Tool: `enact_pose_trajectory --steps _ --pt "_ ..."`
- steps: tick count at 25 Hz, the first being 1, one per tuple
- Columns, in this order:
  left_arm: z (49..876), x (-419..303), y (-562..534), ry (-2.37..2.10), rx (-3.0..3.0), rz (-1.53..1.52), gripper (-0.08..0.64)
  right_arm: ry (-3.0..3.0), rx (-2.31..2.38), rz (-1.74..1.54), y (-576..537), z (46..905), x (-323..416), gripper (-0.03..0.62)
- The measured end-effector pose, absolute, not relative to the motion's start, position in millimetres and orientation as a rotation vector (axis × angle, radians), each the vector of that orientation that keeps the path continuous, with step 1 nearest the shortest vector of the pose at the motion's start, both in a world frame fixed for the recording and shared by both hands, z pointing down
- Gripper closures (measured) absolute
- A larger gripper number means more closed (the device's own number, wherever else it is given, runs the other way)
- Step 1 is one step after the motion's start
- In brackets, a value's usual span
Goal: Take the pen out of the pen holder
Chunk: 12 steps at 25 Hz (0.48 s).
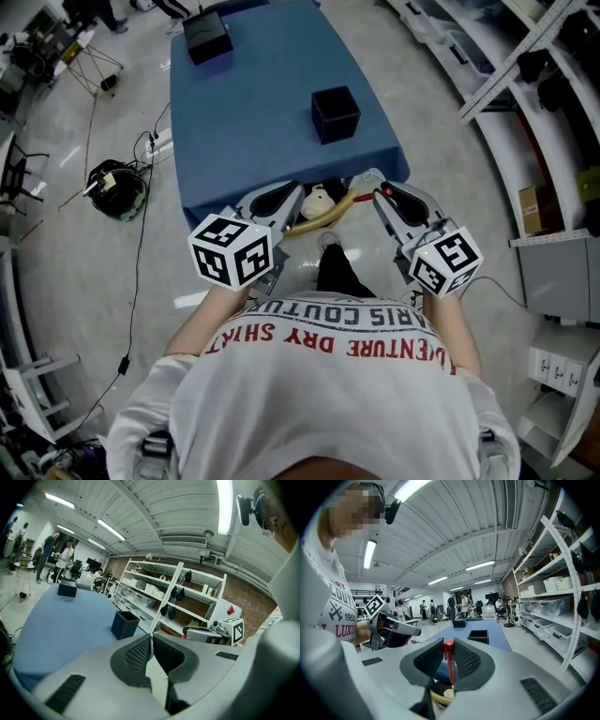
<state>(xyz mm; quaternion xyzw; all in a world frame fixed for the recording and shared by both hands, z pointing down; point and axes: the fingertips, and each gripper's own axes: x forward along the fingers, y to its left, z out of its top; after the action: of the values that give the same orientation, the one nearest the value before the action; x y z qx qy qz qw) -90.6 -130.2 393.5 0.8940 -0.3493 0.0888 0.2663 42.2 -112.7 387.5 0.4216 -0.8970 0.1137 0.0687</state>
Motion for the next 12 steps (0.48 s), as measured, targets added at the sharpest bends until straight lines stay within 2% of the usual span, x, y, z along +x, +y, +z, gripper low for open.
enact_pose_trajectory --steps 12 --pt "403.2 -90.8 -132.7 -0.953 2.390 0.275 0.522 -2.720 1.272 0.382 -120.6 395.2 46.1 0.518"
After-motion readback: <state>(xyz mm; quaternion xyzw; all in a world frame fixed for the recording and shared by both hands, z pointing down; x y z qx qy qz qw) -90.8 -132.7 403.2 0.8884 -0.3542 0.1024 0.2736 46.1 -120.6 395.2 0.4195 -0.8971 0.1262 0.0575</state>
